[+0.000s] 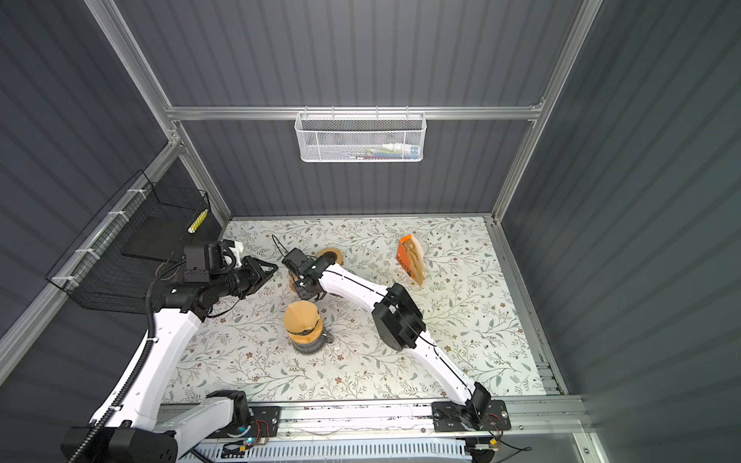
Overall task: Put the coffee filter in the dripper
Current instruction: 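Close the right gripper on the pitcher handle and lift it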
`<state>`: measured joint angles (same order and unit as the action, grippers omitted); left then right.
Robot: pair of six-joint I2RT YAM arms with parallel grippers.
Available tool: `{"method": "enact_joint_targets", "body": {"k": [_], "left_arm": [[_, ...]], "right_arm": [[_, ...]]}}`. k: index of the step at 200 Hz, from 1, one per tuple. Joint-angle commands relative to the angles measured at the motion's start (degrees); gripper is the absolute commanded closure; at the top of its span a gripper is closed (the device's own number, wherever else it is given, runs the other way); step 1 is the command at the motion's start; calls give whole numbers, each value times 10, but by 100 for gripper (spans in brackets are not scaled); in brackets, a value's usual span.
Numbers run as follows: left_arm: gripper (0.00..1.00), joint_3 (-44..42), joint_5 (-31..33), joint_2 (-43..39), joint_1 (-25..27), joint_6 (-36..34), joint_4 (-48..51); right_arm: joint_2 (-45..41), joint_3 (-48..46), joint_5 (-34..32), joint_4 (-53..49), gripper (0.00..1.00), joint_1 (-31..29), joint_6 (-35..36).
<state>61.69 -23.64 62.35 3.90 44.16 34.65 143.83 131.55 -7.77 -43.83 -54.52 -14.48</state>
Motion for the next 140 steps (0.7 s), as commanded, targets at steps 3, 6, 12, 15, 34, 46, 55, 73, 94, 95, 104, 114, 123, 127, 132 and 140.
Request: {"method": "enact_joint_targets", "body": {"k": [3,6,12,15,34,46,55,73,94,95,104,114,123,127,132,140], "left_arm": [[68,-6,-4,-14,-4,-7,7],[68,-7,-4,-15,-4,-7,7],[68,-6,-4,-15,-4,-6,7],[68,-6,-5,-15,-4,-6,7],[68,-6,-3,-16,-4,-6,7],[68,-6,-3,-17,-4,-6,9],[68,-5,-2,-17,-4,-6,9],[68,-4,-1,-18,-4,-6,10],[68,-2,-1,-18,-4,-6,11],[68,-2,-1,-18,-4,-6,12],[68,0,-1,-19,-4,-6,12],[68,1,-1,-18,-4,-5,13],[68,3,-2,-19,-4,-3,14],[68,4,-2,-18,-4,-3,14],[67,5,-3,-18,-4,-3,14],[68,8,-2,-18,-4,-3,15]], "right_arm": [[-47,-13,-12,23,100,0,4],[-50,-14,-10,24,100,0,4],[-52,-15,-10,25,100,0,5],[-53,-16,-10,25,100,0,5],[-61,-20,-12,25,100,0,4],[-66,-23,-13,26,100,0,3],[-71,-26,-12,28,100,0,2],[-80,-33,-11,32,100,0,5],[-89,-37,-14,31,100,0,5],[-89,-37,-14,31,100,0,5],[-94,-38,-17,29,100,1,6],[-101,-43,-19,30,100,1,7],[-105,-48,-22,31,100,1,8],[-109,-51,-23,33,100,2,9],[-112,-55,-25,34,100,1,9],[-117,-61,-27,36,100,2,9]]}}
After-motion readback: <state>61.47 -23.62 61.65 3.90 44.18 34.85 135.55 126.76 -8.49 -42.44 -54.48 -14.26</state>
